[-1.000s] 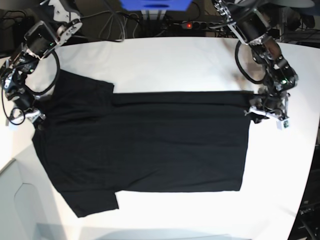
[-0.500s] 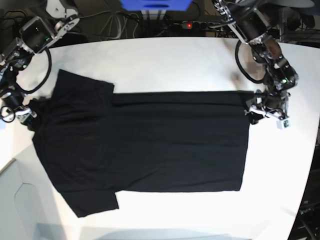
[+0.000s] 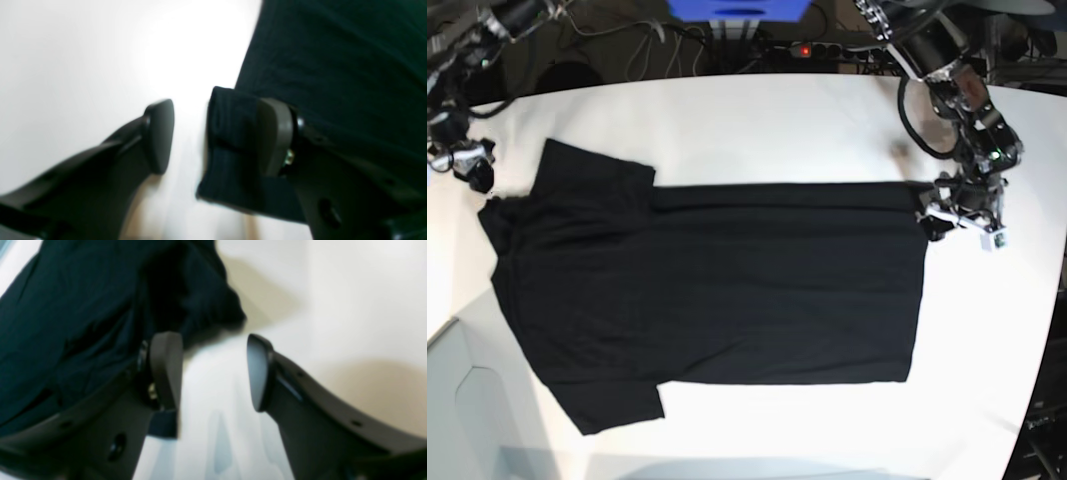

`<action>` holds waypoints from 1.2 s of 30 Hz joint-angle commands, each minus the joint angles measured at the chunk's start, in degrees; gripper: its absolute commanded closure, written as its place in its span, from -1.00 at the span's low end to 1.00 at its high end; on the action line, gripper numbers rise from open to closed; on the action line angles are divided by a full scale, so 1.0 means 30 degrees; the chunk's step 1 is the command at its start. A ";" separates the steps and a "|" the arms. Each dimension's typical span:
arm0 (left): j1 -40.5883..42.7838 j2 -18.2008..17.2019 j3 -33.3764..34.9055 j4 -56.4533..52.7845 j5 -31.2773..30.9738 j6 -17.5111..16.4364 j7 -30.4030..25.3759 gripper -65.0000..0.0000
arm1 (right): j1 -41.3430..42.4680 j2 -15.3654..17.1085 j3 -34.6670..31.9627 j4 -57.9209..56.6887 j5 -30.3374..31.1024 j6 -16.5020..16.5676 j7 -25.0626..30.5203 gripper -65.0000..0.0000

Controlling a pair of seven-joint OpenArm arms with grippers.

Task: Fold the T-shirt properly
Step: 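Release the shirt and reposition both grippers along its edges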

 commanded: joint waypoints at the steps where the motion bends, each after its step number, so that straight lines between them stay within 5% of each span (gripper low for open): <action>1: -0.0260 -0.0245 0.0000 0.0377 -0.0219 -0.0049 -0.0308 -0.15 | -0.0223 0.0079 0.0057 0.0284 0.0347 0.0027 -0.0014 0.11; 10: 0.0033 -0.0245 0.0000 0.0377 -0.0219 -0.0020 -0.0308 -0.15 | -0.0721 -0.0712 -0.0090 0.0225 0.0347 0.0144 -0.2739 0.11; 36: 0.1029 -0.0275 -0.0030 0.1402 -0.1274 0.0097 -0.0308 -0.15 | -0.0633 -0.1943 -0.3225 0.0196 0.0318 0.0115 -0.4175 0.12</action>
